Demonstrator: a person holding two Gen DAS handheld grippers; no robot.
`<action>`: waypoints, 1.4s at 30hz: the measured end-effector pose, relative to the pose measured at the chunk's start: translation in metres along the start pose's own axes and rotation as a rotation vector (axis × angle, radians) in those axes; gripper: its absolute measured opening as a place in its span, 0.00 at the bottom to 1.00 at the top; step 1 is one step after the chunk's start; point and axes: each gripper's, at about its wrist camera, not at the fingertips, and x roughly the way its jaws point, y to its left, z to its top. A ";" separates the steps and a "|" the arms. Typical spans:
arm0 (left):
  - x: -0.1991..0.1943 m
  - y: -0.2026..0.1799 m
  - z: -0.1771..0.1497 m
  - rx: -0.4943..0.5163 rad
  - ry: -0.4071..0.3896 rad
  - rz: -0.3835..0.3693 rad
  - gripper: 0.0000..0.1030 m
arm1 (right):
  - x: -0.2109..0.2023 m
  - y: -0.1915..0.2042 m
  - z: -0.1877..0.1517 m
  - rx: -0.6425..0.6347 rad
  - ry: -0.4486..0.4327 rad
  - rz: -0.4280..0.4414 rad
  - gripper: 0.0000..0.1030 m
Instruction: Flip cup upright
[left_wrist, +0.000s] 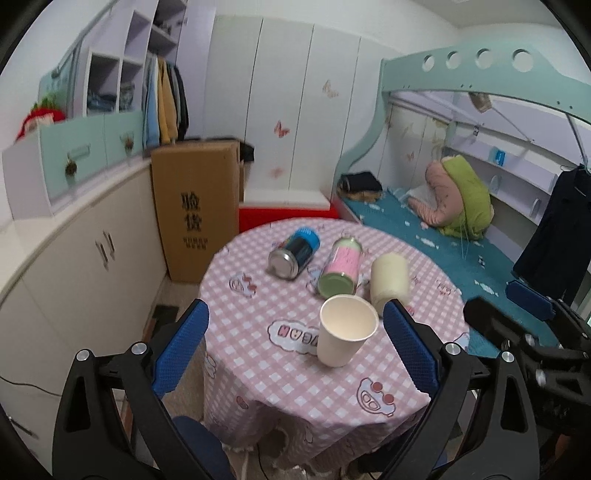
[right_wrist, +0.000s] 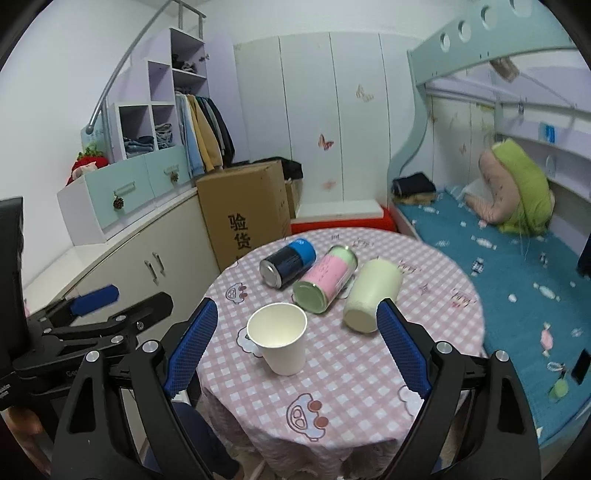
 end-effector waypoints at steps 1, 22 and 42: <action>-0.007 -0.003 0.001 0.007 -0.020 0.005 0.94 | -0.006 0.001 0.001 -0.009 -0.008 0.002 0.89; -0.064 -0.029 0.005 0.062 -0.219 0.075 0.95 | -0.069 0.005 0.003 -0.063 -0.166 -0.026 0.93; -0.061 -0.035 0.006 0.076 -0.225 0.082 0.95 | -0.069 0.002 0.002 -0.055 -0.168 -0.023 0.93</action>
